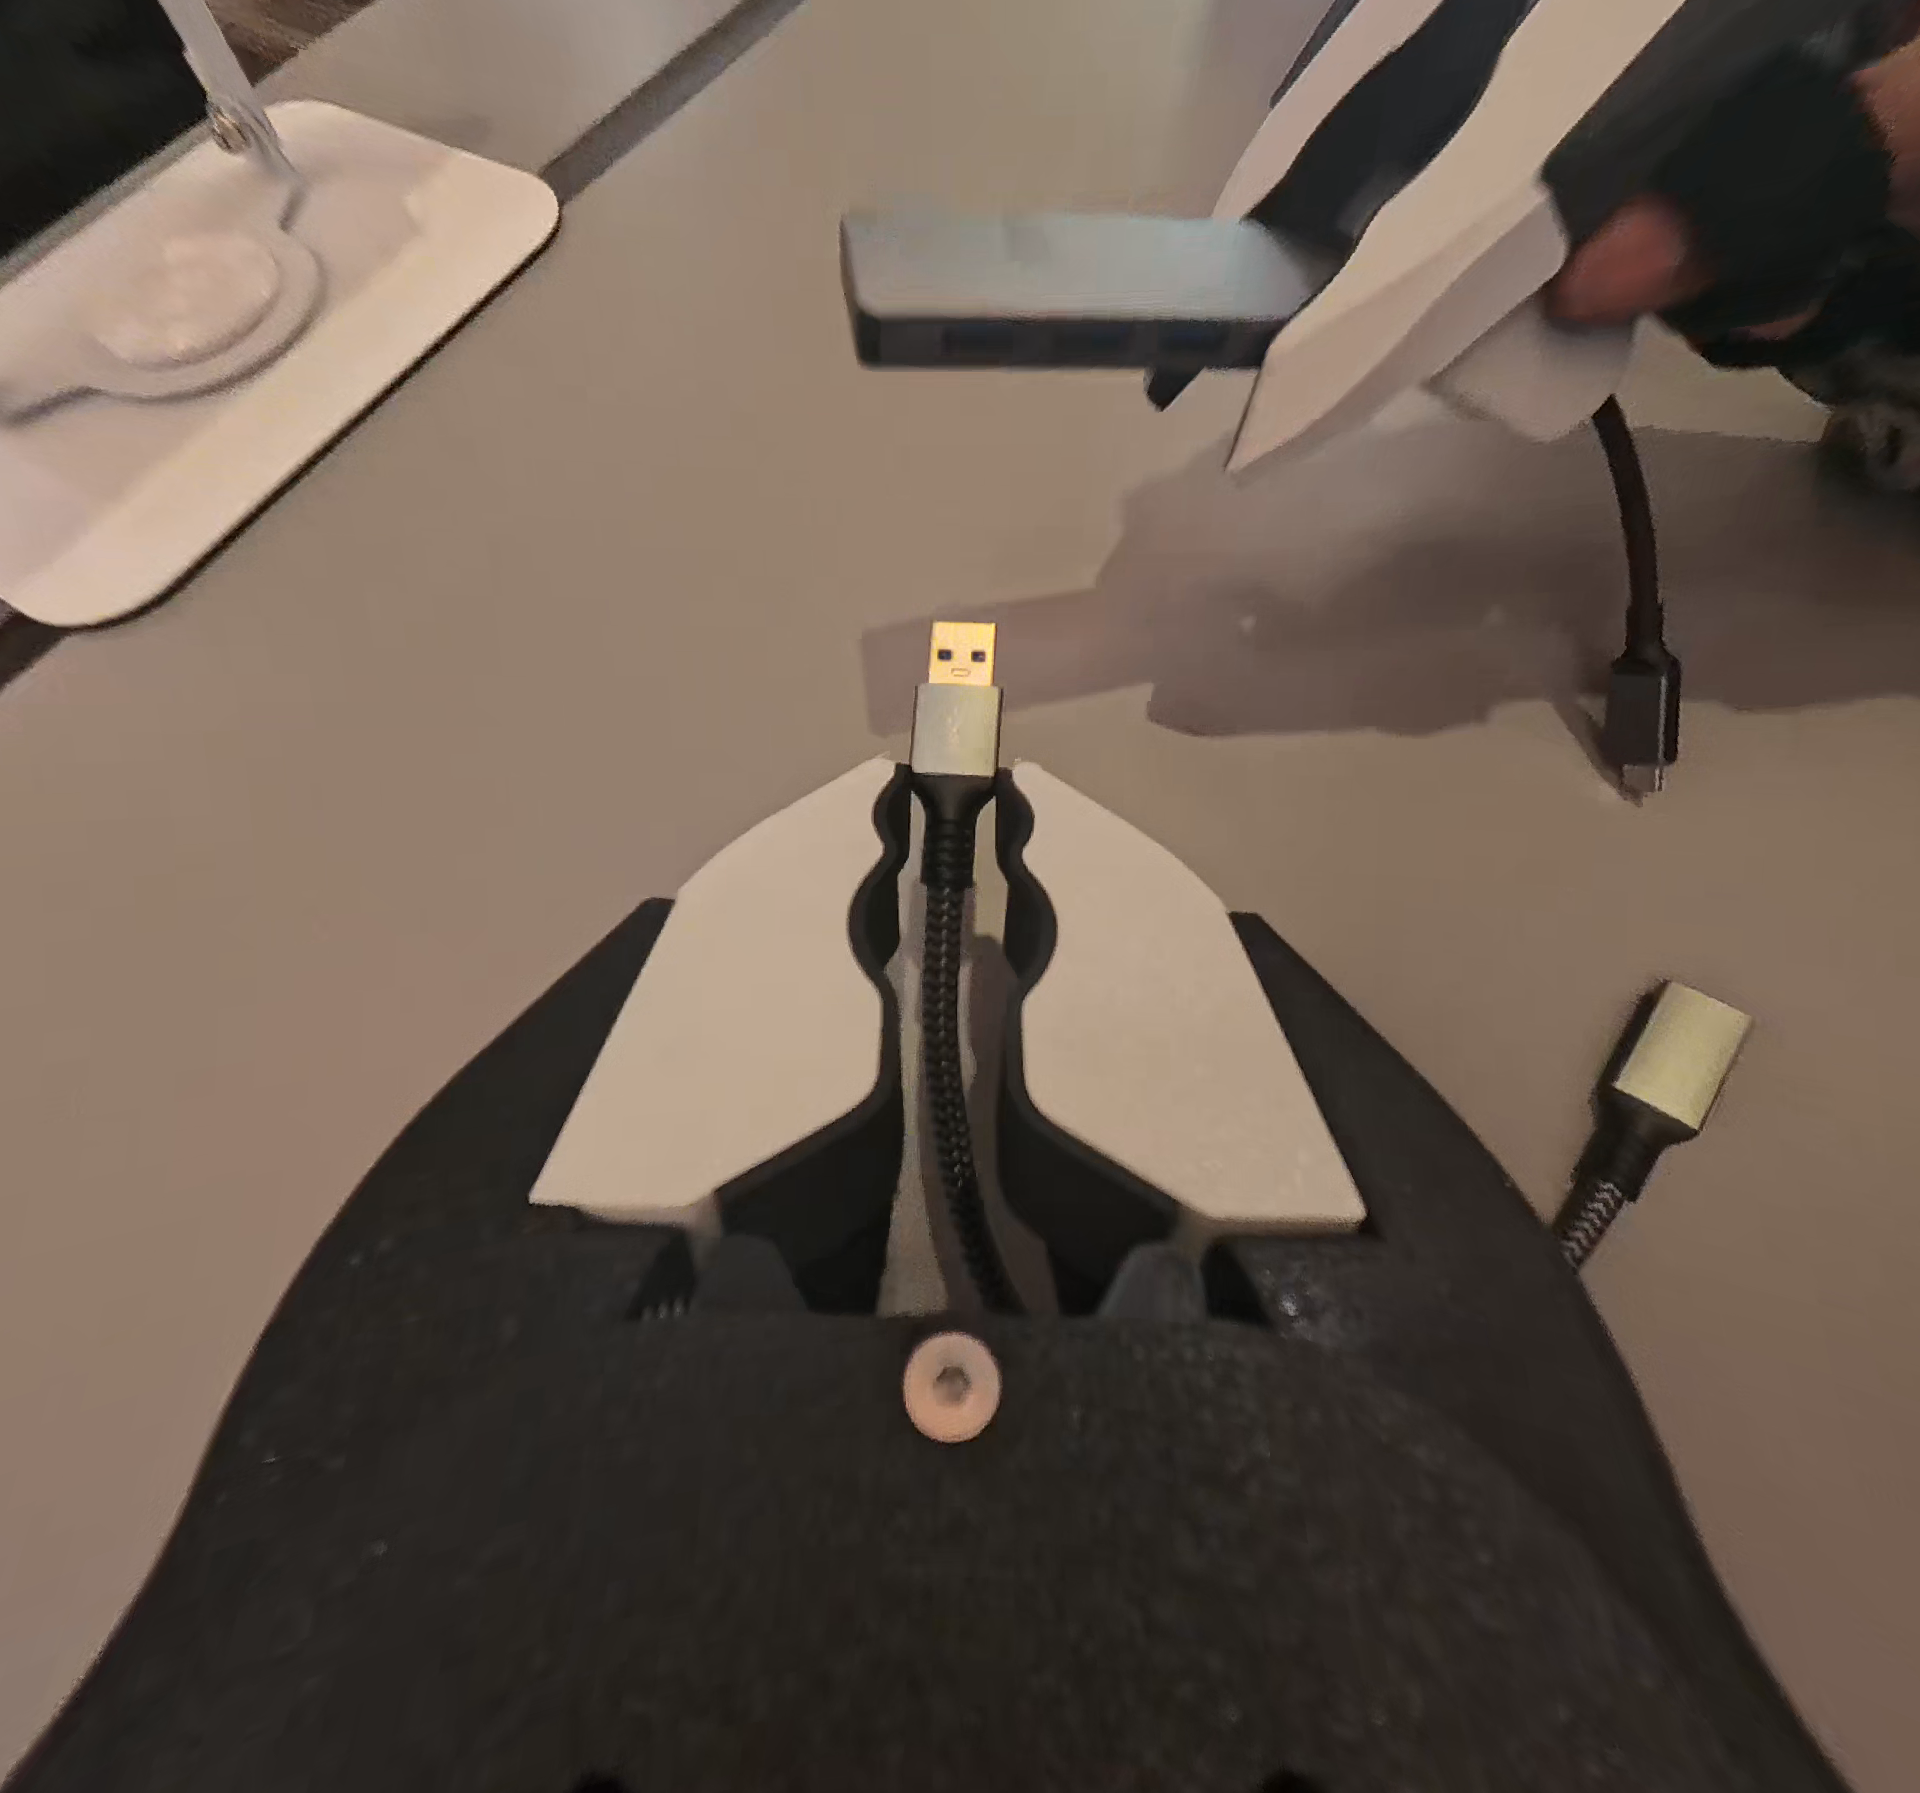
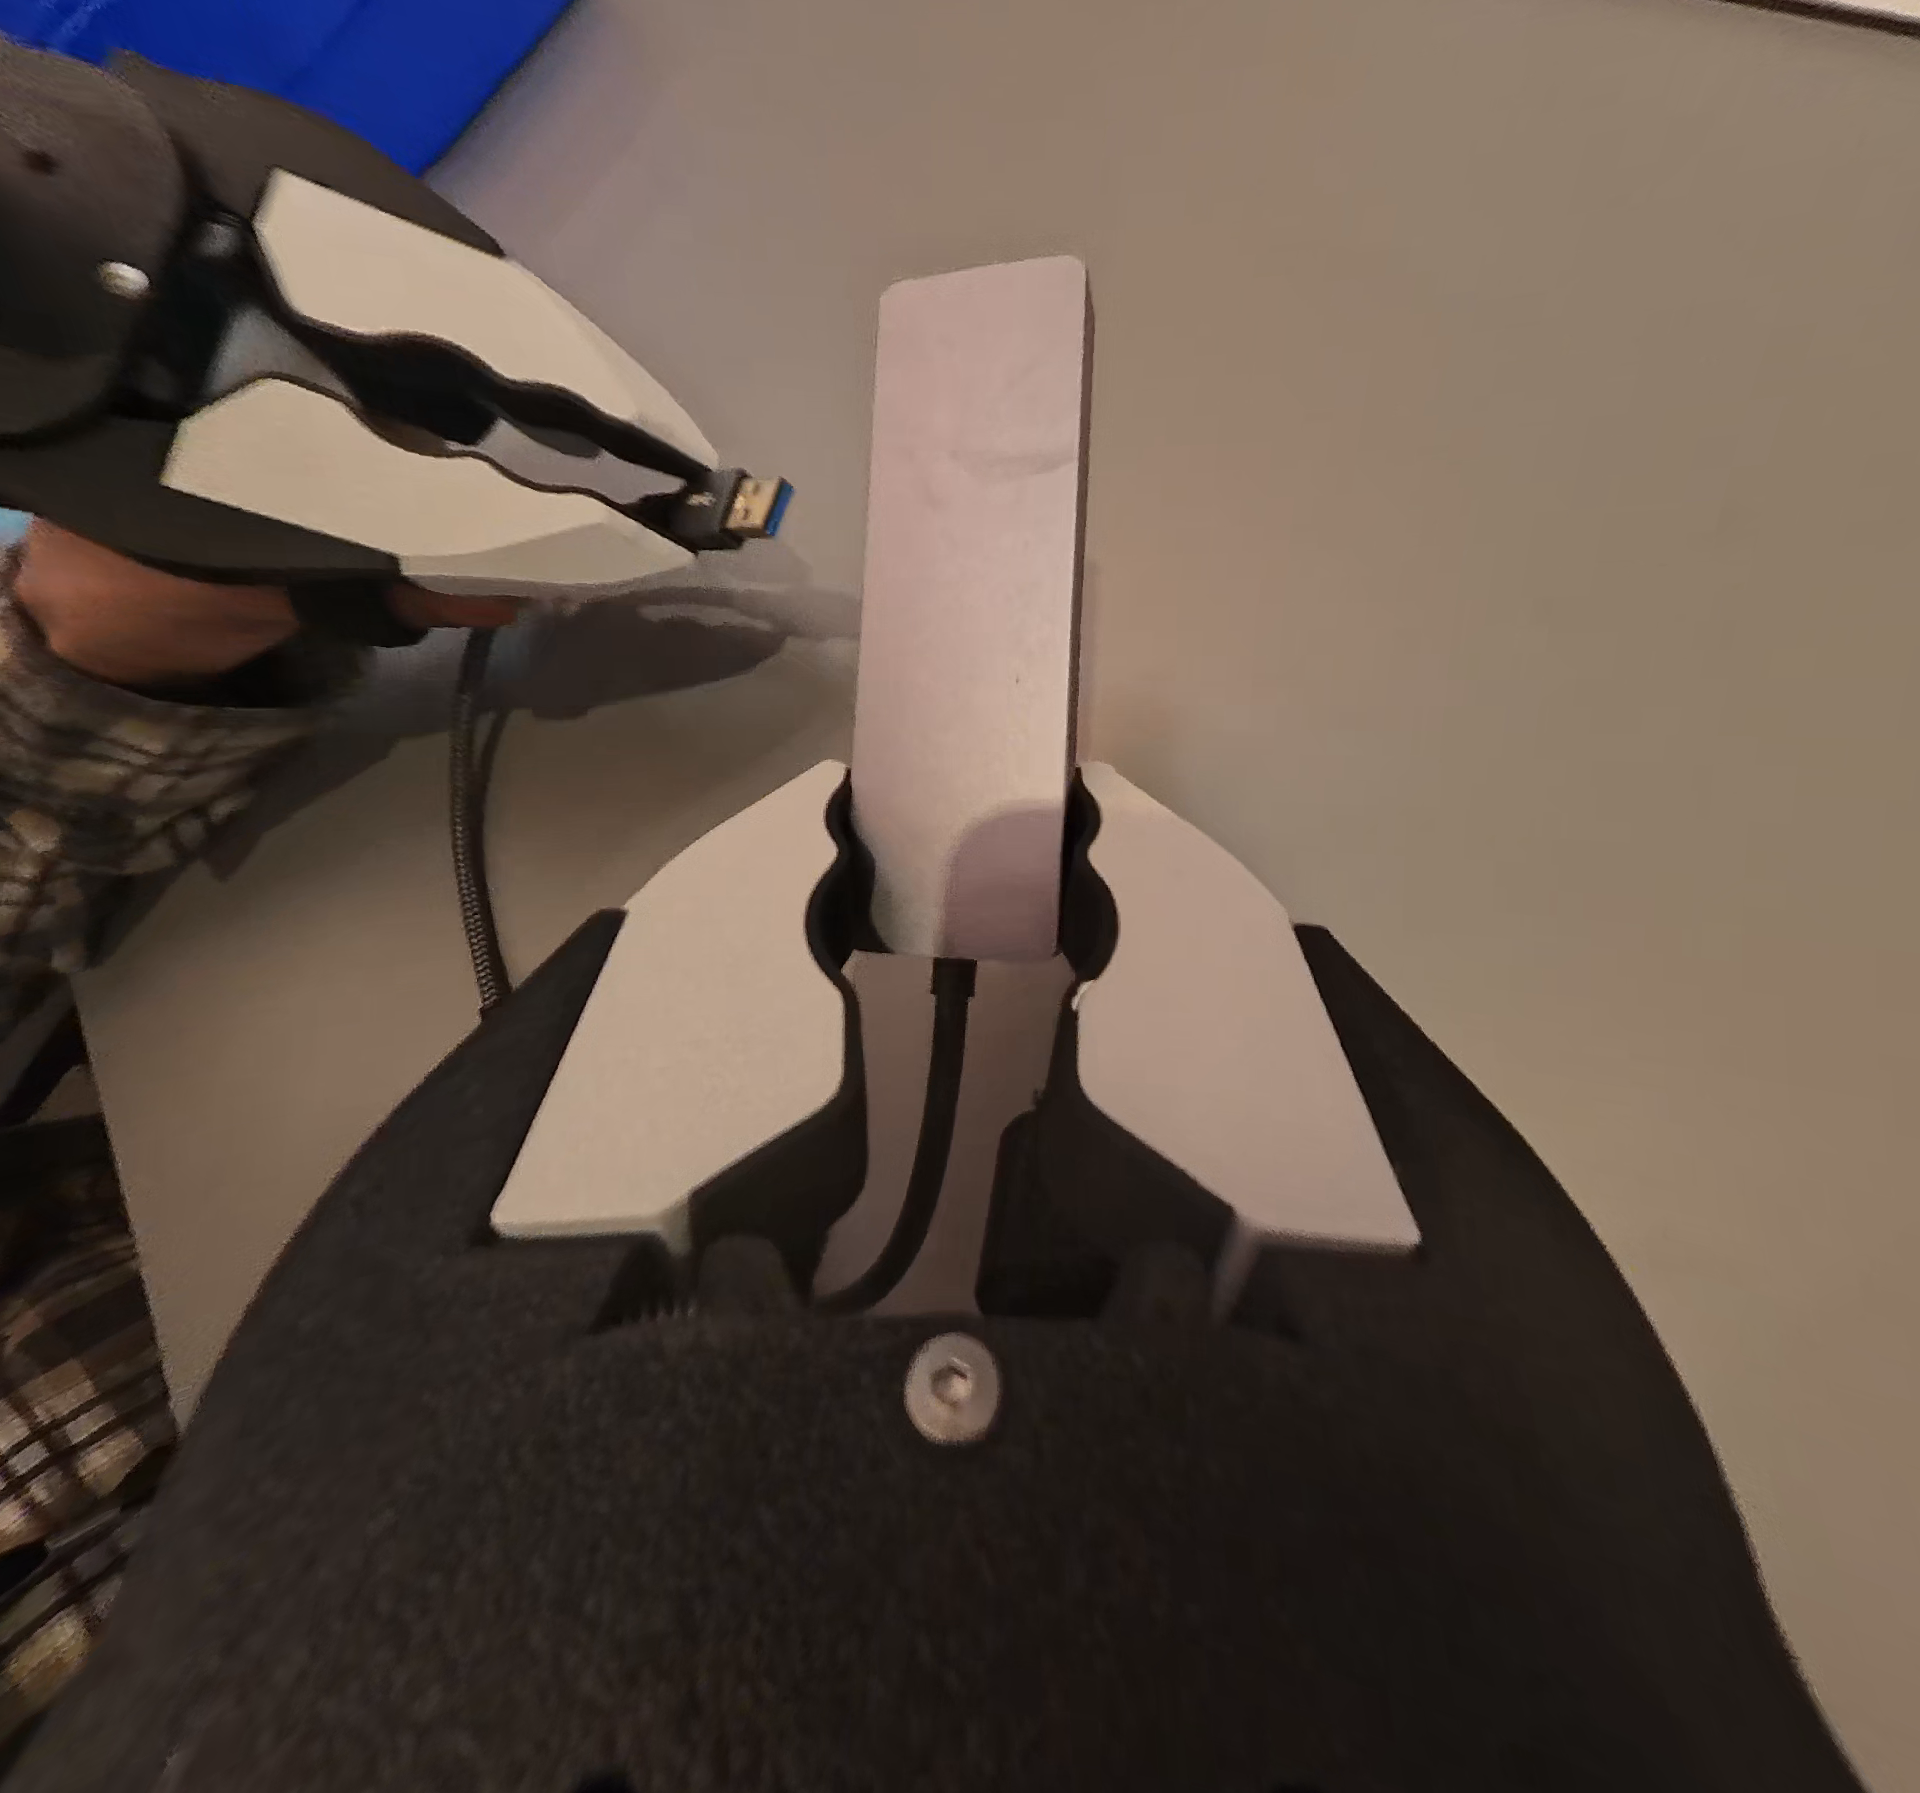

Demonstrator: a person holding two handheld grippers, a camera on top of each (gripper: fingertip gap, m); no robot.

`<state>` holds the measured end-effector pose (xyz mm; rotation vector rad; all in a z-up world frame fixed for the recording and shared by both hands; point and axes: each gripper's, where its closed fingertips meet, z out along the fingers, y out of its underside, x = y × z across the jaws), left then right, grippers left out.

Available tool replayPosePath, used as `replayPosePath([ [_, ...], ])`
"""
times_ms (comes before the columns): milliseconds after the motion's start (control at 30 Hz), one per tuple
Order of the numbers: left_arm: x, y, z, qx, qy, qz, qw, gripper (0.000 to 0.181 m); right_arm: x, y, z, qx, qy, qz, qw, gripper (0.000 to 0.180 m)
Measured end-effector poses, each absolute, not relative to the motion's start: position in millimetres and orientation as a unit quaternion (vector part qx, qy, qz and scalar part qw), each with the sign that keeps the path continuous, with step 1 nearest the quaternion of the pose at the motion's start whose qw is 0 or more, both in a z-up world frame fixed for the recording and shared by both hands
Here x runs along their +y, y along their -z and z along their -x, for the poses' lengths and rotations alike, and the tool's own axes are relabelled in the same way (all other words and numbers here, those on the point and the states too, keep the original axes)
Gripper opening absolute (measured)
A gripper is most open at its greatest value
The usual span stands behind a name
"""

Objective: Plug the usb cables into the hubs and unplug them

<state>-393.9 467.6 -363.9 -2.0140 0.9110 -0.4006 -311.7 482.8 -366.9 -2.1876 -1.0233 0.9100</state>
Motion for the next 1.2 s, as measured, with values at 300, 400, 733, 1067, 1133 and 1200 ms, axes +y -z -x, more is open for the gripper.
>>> replayPosePath([
  [300, 472.8, 356.7, 386.2, 0.336, 0.138, 0.819, 0.444, 0.015, 481.4, 379.2, 322.9, -0.394, -0.273, 0.829, 0.287, 0.036],
  [400, 474.3, 360.3, 388.1, 0.329, 0.134, 0.825, 0.44, 0.015, 478.6, 384.0, 328.2, -0.403, -0.254, 0.831, 0.289, 0.036],
  [733, 476.7, 372.5, 394.4, 0.326, 0.112, 0.84, 0.42, 0.015, 473.0, 395.8, 336.4, -0.409, -0.234, 0.835, 0.285, 0.036],
  [1067, 478.0, 372.4, 396.0, 0.328, 0.09, 0.838, 0.428, 0.014, 471.4, 395.6, 340.6, -0.413, -0.201, 0.835, 0.302, 0.035],
  [1133, 478.2, 370.8, 396.0, 0.332, 0.081, 0.833, 0.435, 0.015, 472.2, 394.3, 340.0, -0.42, -0.179, 0.834, 0.31, 0.036],
  [1200, 478.3, 368.6, 396.1, 0.336, 0.075, 0.828, 0.442, 0.015, 472.1, 392.2, 340.5, -0.423, -0.173, 0.832, 0.315, 0.035],
])
